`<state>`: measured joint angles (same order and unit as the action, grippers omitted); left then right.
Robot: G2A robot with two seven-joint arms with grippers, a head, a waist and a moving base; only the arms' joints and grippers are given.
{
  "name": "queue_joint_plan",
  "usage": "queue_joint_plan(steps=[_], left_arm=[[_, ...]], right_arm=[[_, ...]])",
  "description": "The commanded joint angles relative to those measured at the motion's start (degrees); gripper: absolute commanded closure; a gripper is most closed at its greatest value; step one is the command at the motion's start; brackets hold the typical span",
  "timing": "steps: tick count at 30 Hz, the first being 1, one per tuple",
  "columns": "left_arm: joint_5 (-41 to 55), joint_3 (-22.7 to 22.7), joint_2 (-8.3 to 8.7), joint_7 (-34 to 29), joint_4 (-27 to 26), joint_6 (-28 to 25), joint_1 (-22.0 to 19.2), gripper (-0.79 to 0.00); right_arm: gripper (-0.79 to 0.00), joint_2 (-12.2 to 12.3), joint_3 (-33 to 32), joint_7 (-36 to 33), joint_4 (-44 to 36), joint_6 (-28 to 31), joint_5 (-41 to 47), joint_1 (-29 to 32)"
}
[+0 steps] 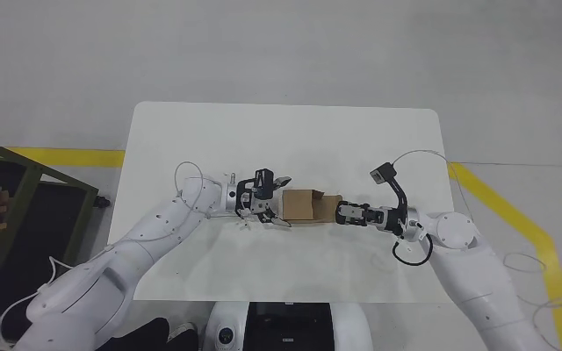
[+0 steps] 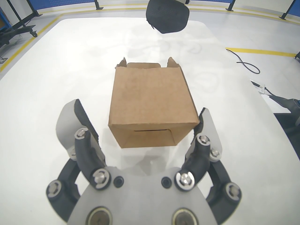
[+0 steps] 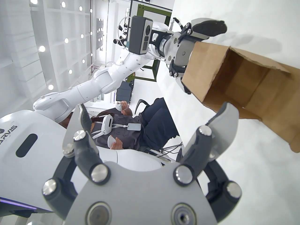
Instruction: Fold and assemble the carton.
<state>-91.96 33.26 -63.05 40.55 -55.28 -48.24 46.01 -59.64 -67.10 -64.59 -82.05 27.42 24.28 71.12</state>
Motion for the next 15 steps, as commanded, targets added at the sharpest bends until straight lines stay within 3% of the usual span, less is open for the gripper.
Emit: queue_joint_plan(steps=[1,15], left_arm=[[0.88,0.49,0.0,-2.04,-1.1,1.1,0.71,-0.785],[3.62,3.97,1.43,-8.79,-6.85,0.13,5.39,-0.785]], right_arm=[[-0.785,0.0,0.0,0.0,0.0,0.0,0.0,0.0],[-0.785,0.0,0.0,0.0,0.0,0.0,0.0,0.0]])
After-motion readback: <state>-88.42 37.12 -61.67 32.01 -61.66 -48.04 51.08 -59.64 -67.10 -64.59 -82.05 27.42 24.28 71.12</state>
